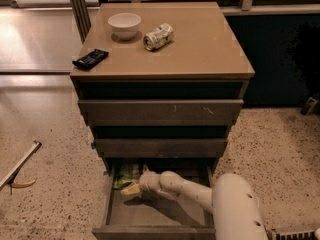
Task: Pick green rice chip bag from bottom drawer and place on counter
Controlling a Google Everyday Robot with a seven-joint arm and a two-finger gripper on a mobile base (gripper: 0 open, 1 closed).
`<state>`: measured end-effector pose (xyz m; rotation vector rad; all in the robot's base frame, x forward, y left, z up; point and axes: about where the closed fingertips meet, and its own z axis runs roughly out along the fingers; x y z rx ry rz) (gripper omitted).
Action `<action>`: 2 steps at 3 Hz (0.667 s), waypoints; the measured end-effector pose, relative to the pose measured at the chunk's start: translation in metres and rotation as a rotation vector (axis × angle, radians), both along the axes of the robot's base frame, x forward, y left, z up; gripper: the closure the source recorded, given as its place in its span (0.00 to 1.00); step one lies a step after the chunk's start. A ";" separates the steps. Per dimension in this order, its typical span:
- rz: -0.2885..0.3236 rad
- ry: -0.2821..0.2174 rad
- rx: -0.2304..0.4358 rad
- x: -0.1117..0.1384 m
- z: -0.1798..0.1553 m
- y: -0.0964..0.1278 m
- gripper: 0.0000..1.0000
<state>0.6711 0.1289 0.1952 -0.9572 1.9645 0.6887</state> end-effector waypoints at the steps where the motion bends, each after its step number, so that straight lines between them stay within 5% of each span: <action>1: -0.011 -0.005 -0.009 0.023 -0.020 0.009 0.00; 2: -0.035 -0.004 -0.049 0.047 -0.040 0.012 0.00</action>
Offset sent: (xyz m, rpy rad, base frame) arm 0.0775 0.0106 -0.0644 -0.1064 -0.0039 -0.0687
